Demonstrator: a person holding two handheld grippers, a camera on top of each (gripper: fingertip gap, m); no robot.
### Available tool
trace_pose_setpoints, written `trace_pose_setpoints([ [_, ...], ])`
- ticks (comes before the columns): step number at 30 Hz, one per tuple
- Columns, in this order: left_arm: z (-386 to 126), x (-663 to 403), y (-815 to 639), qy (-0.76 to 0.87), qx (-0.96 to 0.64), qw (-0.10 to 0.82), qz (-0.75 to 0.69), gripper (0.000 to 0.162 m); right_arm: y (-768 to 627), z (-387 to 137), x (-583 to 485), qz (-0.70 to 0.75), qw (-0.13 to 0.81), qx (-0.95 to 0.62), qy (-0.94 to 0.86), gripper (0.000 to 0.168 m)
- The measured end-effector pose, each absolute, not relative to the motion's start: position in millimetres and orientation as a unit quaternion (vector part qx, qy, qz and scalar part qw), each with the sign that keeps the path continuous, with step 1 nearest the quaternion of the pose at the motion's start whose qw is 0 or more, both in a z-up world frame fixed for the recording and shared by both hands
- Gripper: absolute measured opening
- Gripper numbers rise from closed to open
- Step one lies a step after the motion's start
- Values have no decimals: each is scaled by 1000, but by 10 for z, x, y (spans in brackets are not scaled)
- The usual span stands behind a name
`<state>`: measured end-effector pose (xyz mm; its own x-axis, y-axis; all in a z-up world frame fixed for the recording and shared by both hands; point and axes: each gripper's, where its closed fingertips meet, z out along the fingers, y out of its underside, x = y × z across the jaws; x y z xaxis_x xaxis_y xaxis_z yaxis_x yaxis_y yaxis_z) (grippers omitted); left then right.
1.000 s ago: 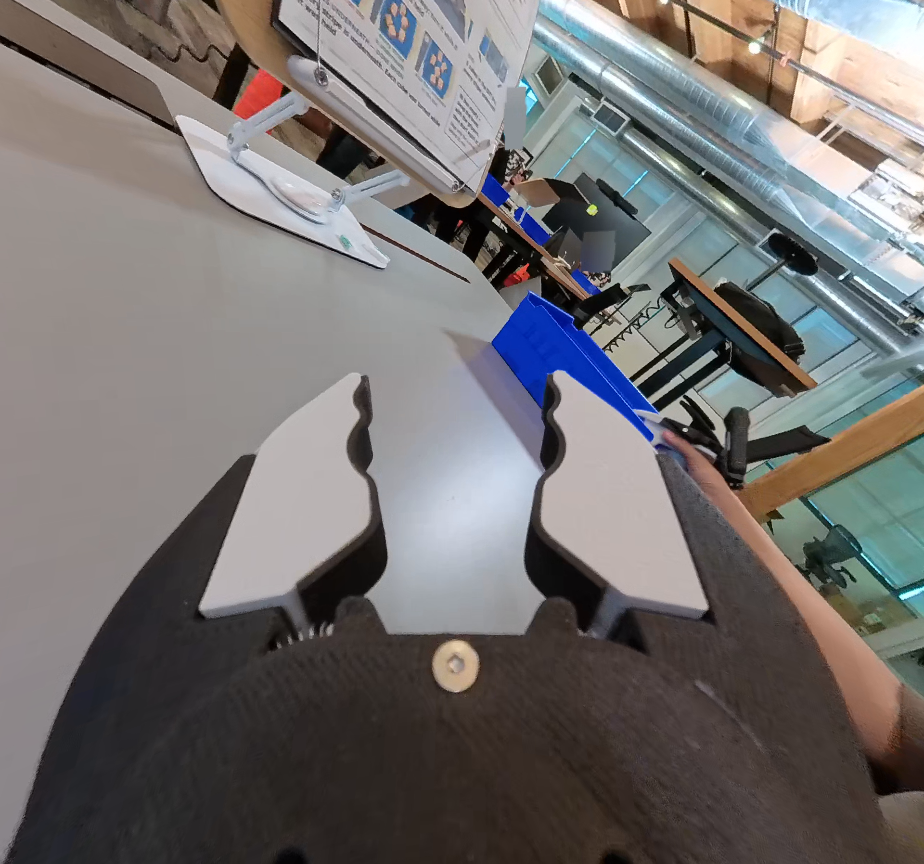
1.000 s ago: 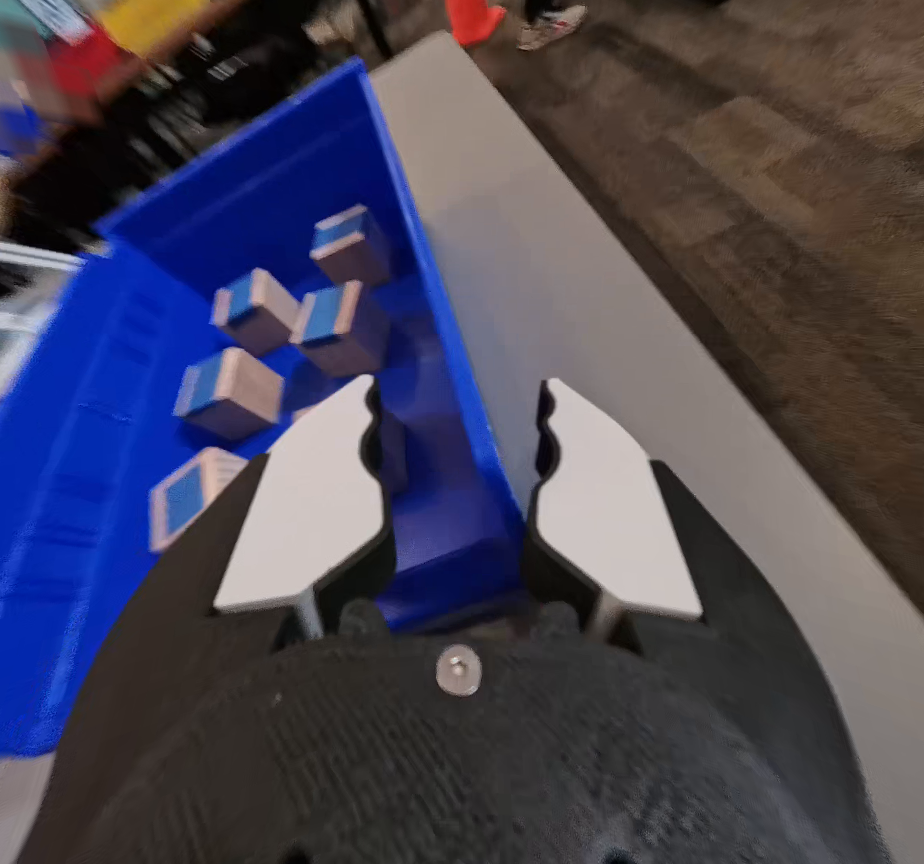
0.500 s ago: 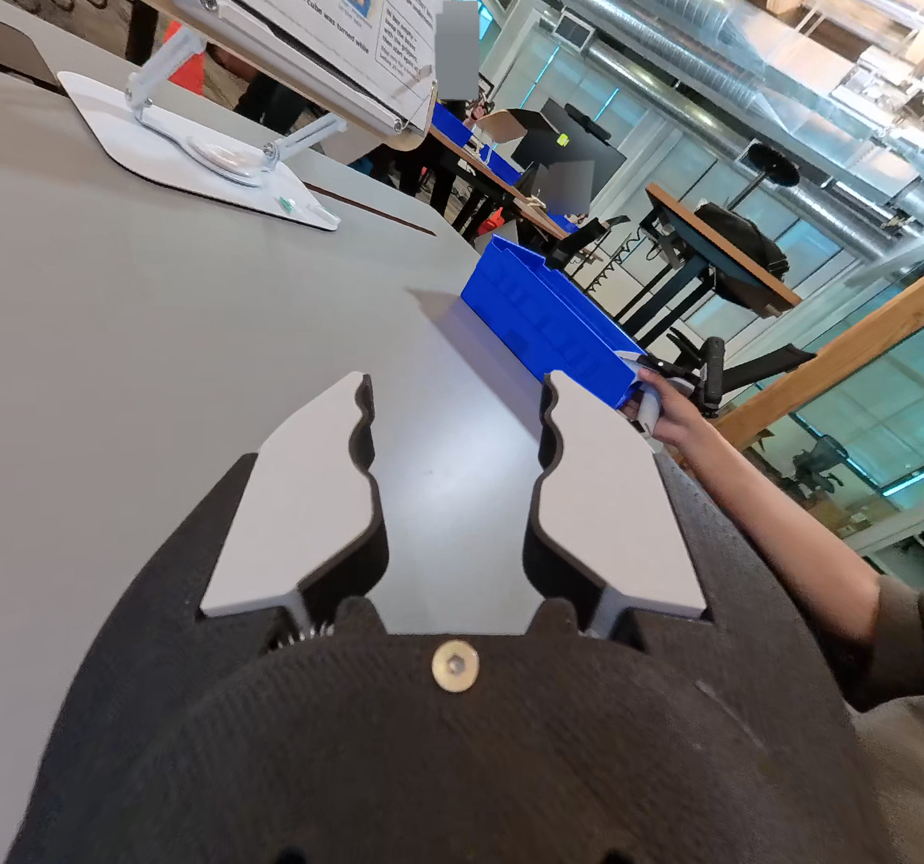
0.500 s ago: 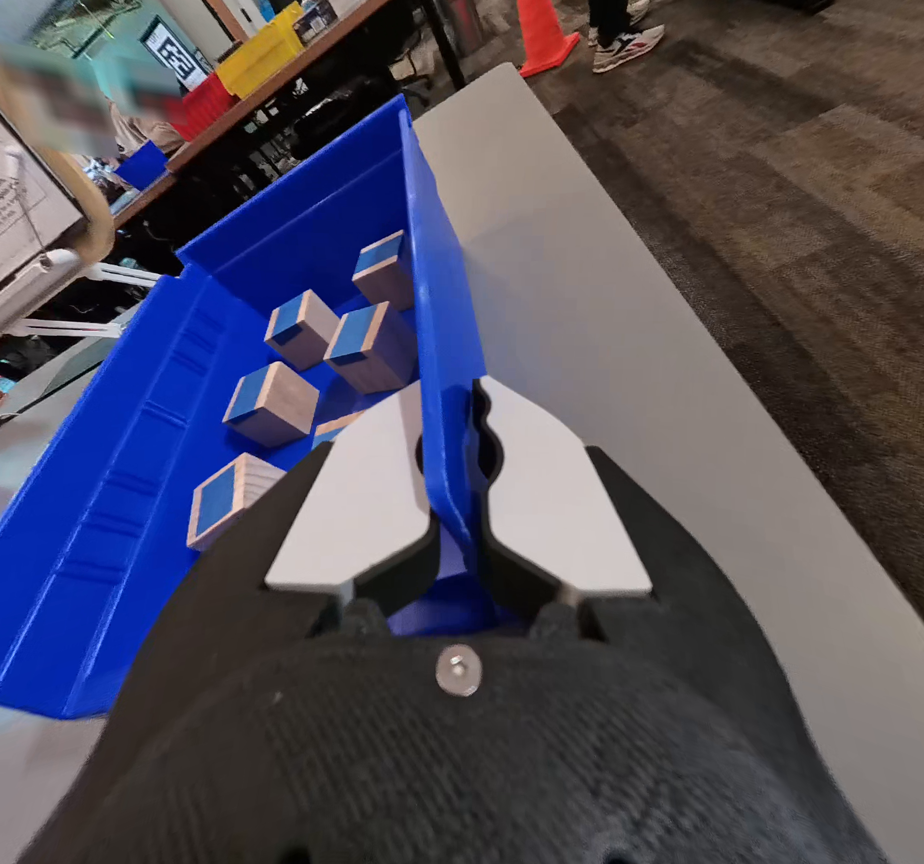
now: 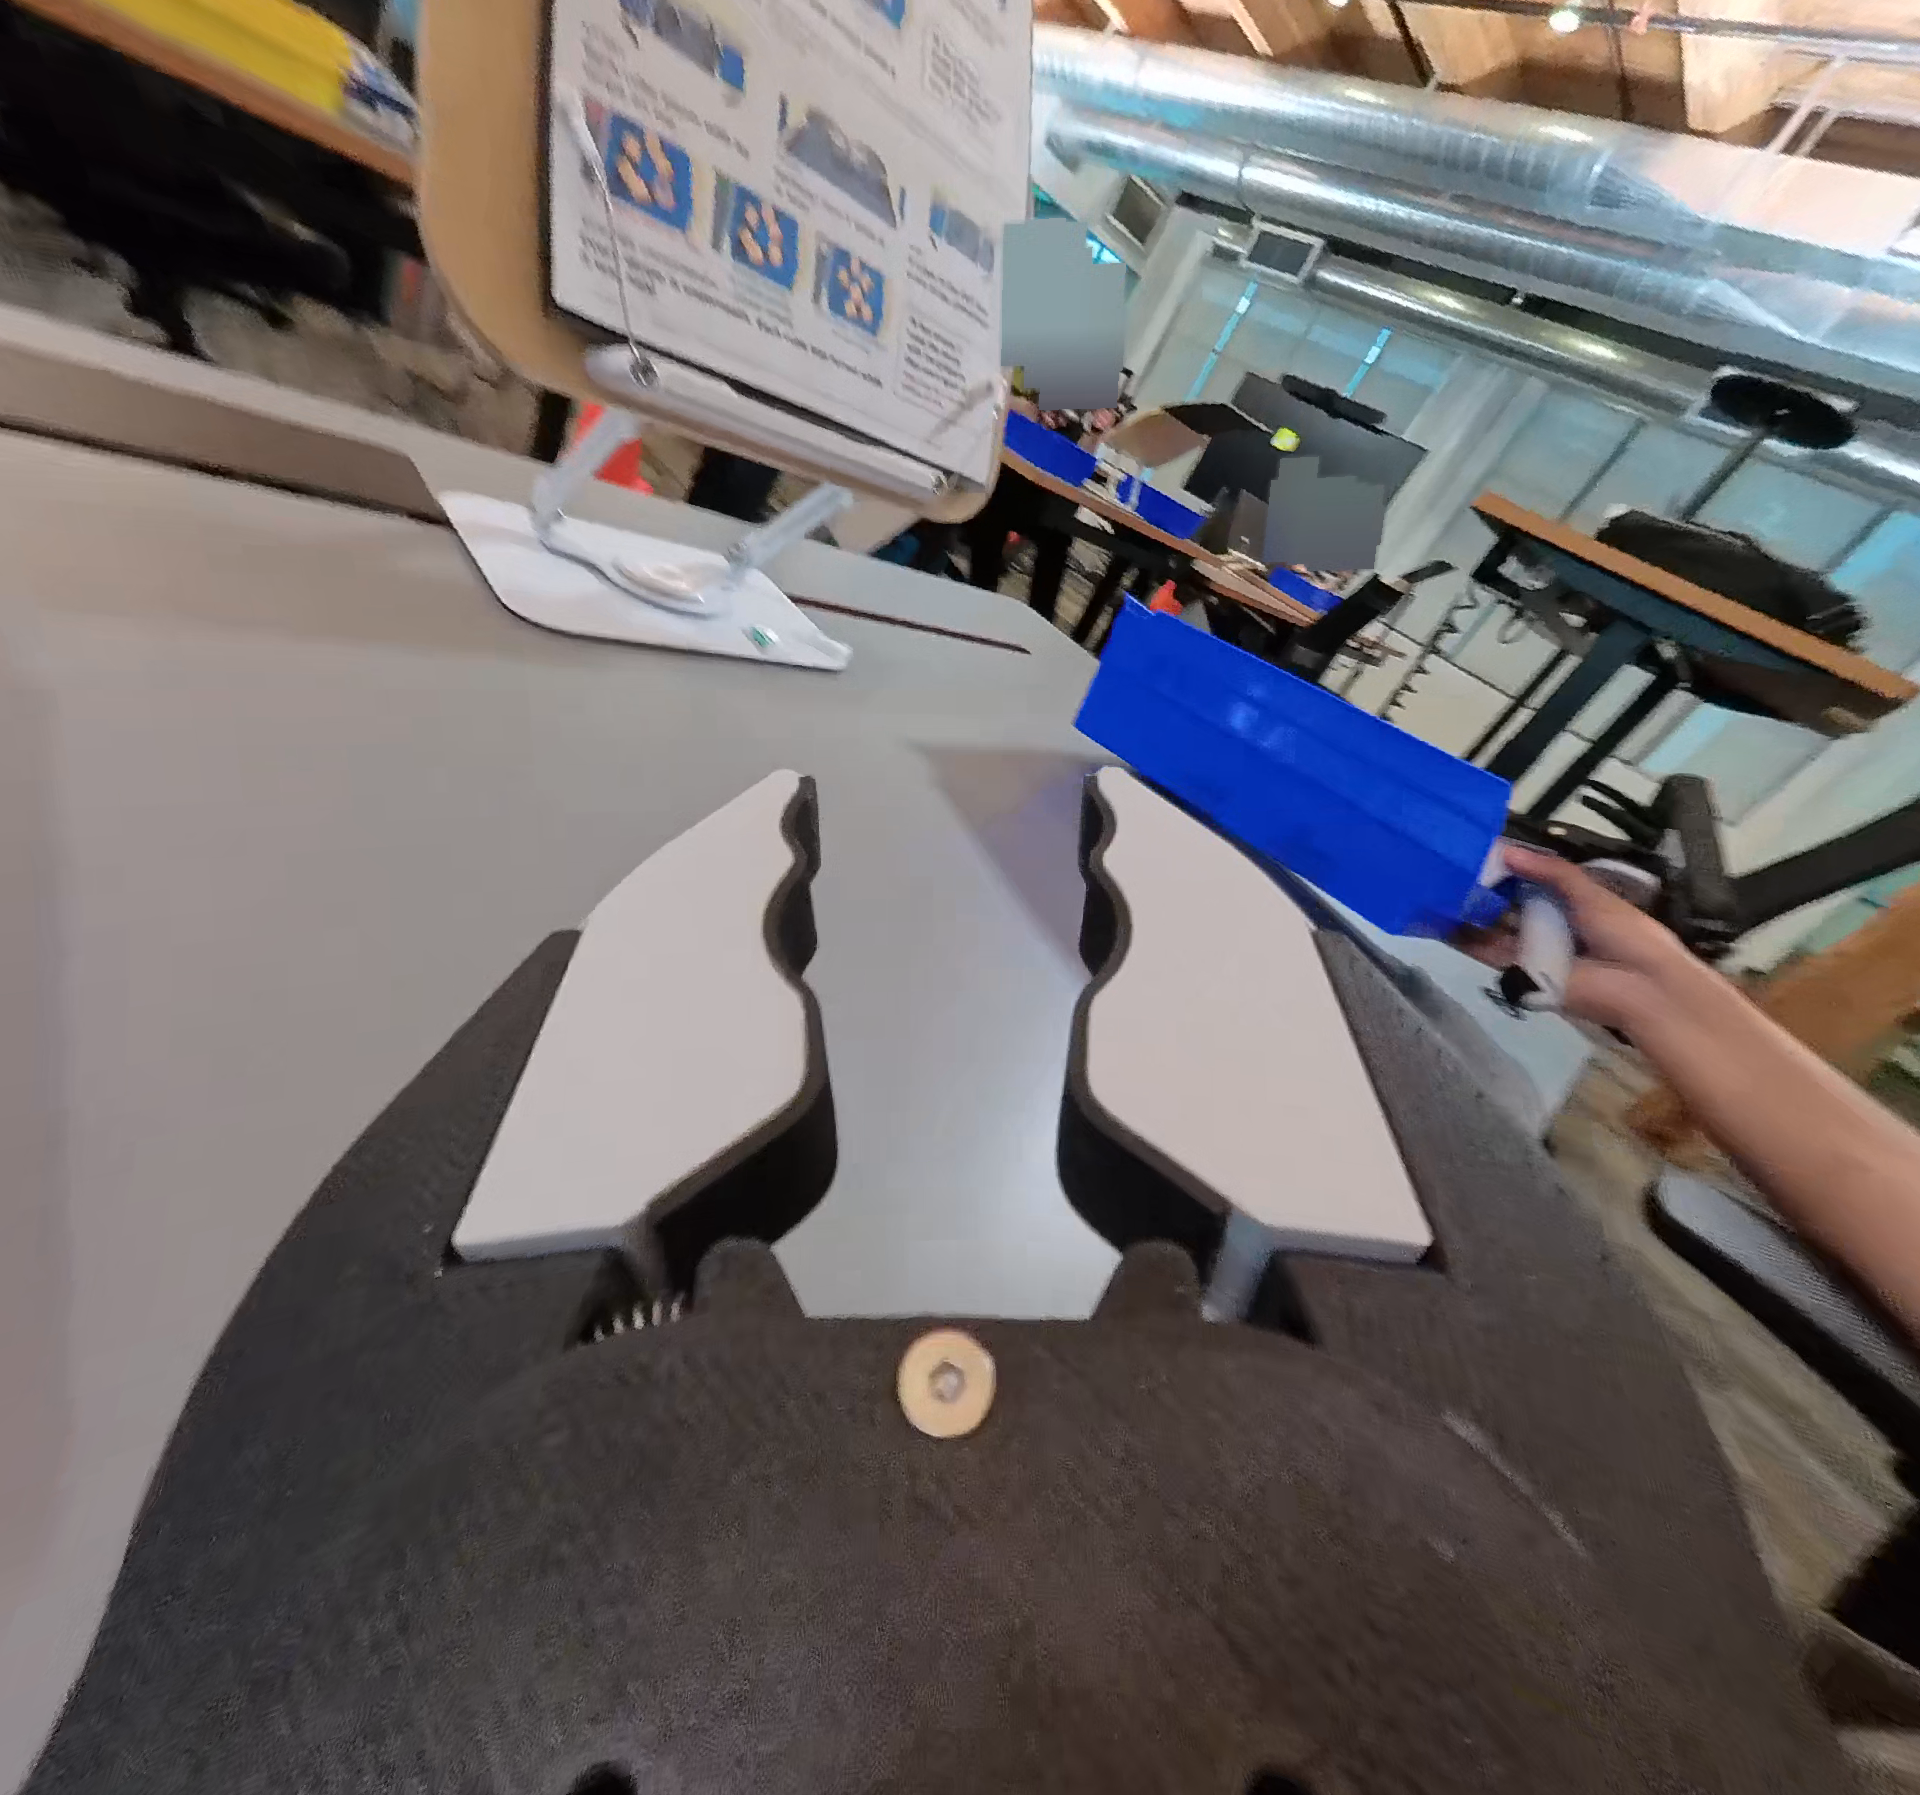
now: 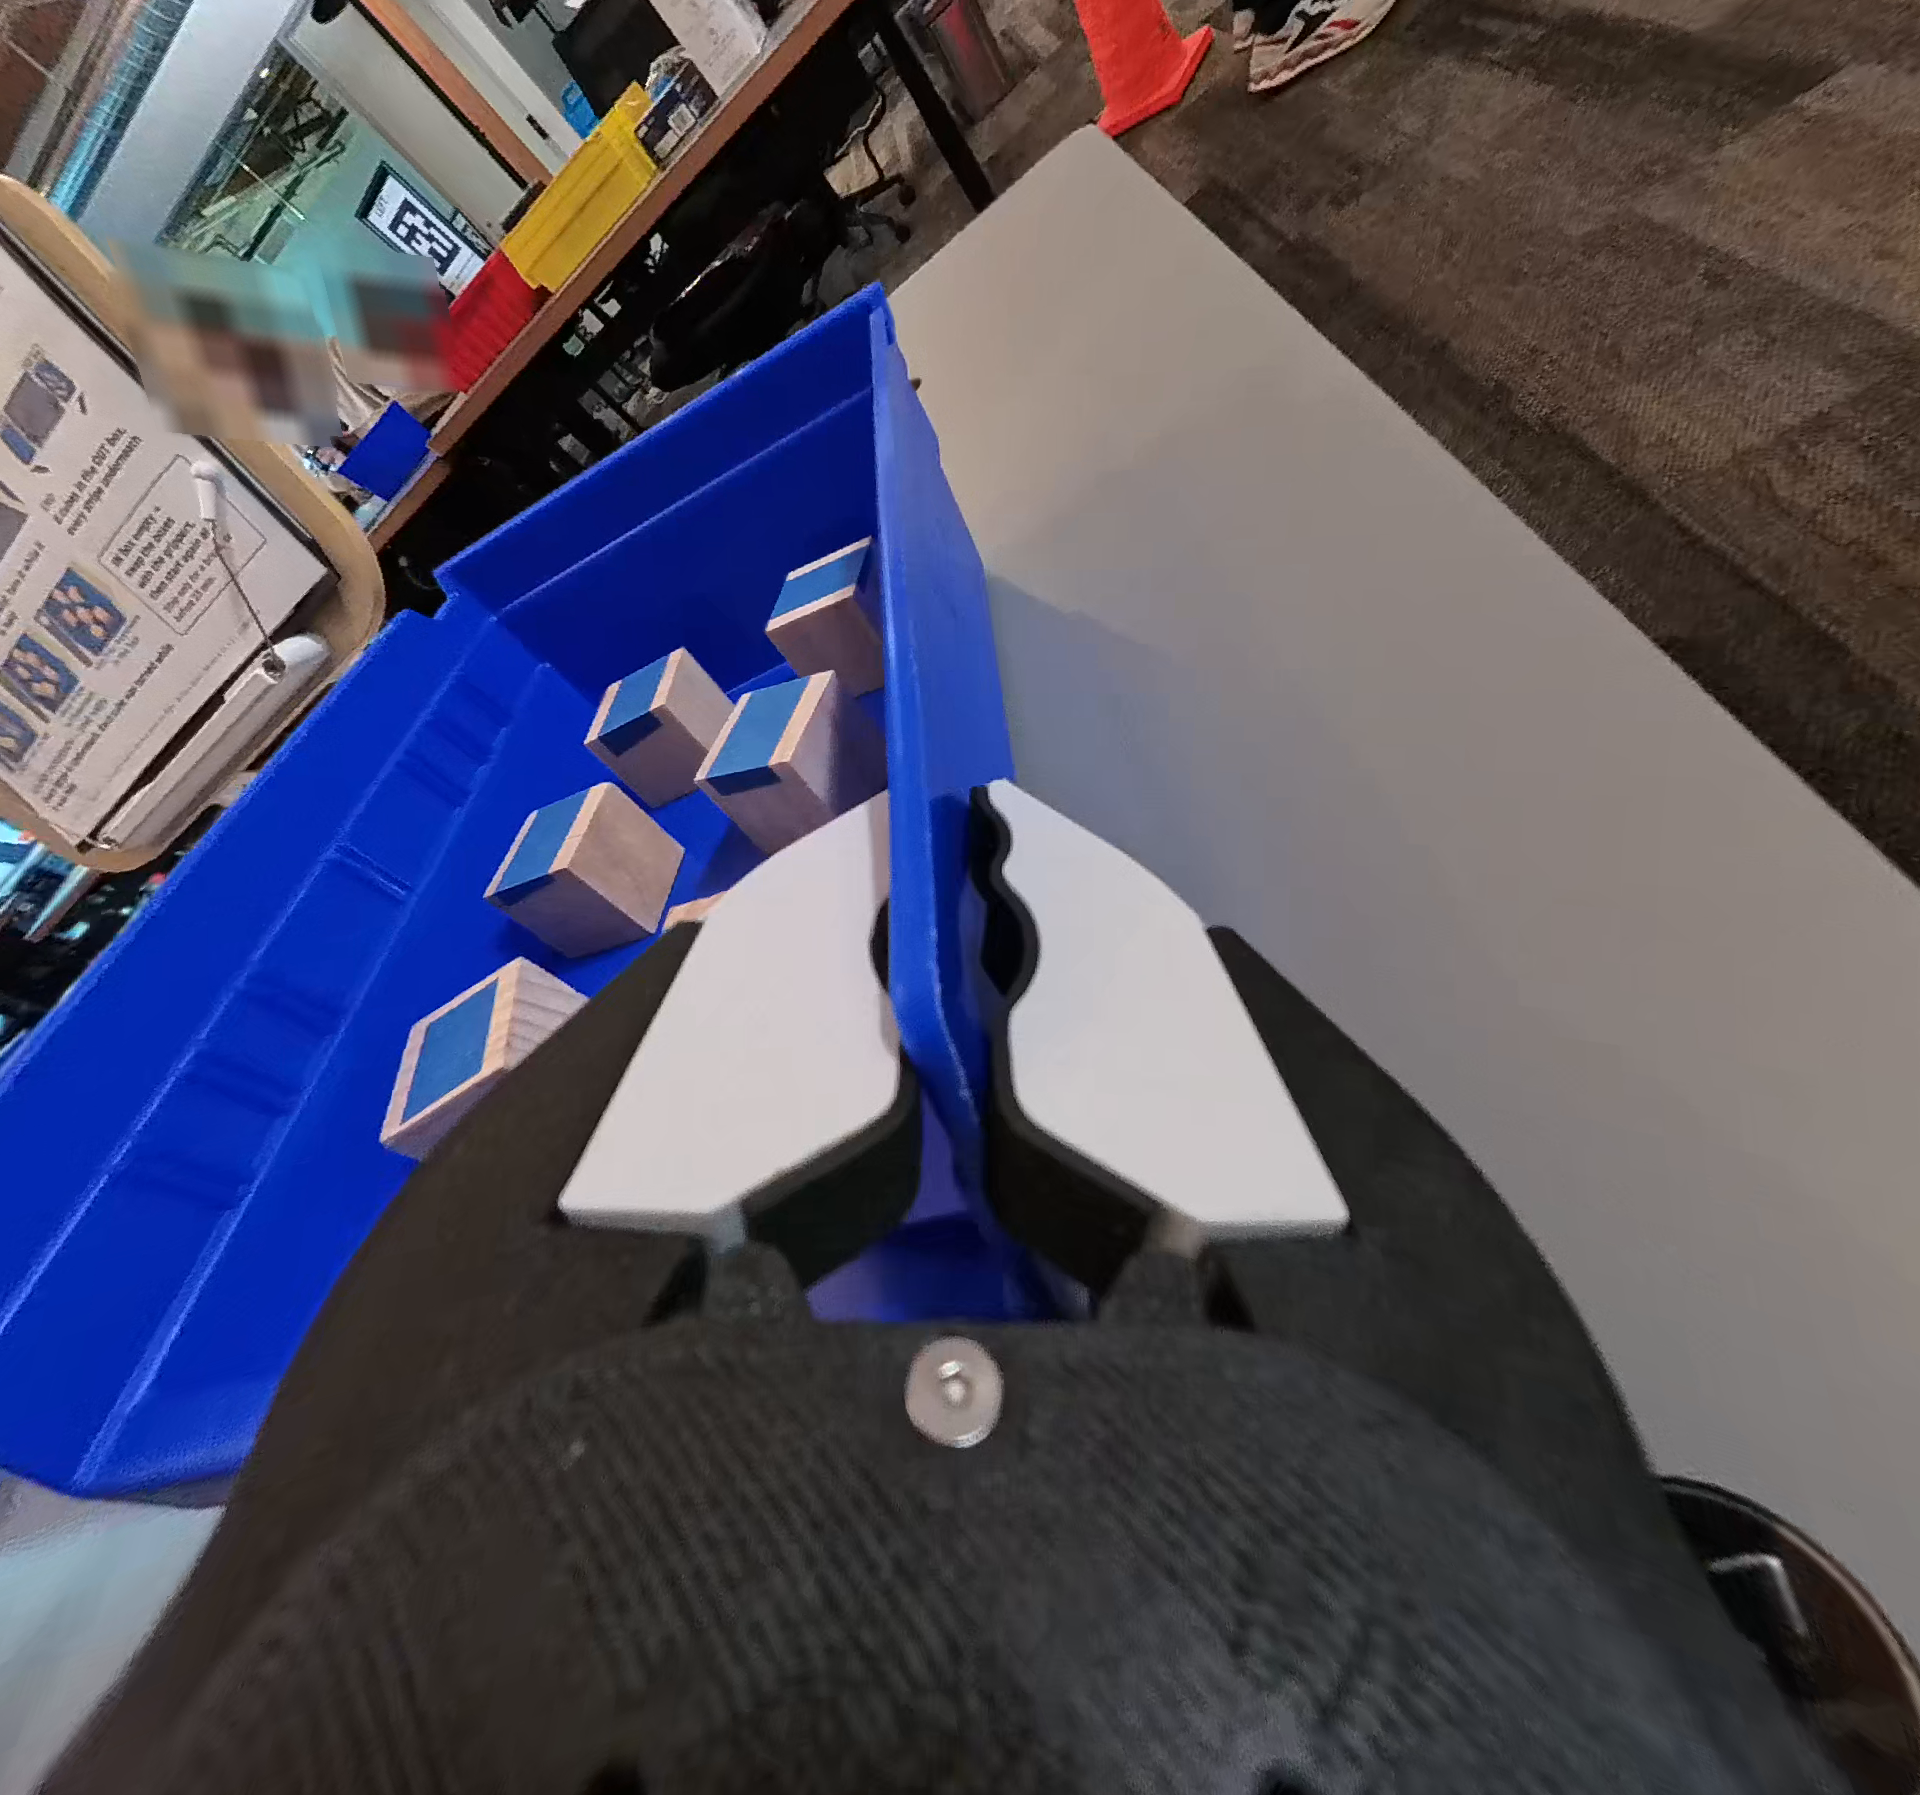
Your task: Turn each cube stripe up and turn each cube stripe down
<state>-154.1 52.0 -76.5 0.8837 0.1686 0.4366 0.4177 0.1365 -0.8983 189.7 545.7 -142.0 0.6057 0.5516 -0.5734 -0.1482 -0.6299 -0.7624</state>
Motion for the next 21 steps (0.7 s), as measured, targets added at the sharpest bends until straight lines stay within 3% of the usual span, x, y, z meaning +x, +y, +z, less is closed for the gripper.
trace_pose_setpoints([
  [14,-481,-2003,64,-246,-606,730,197,79,5510,-1239,2038,440,445,-777,-69,7],
  [21,-653,-2531,-363,-328,-615,640,325,86,5570,-1341,2118,405,452,-793,-57,7],
])
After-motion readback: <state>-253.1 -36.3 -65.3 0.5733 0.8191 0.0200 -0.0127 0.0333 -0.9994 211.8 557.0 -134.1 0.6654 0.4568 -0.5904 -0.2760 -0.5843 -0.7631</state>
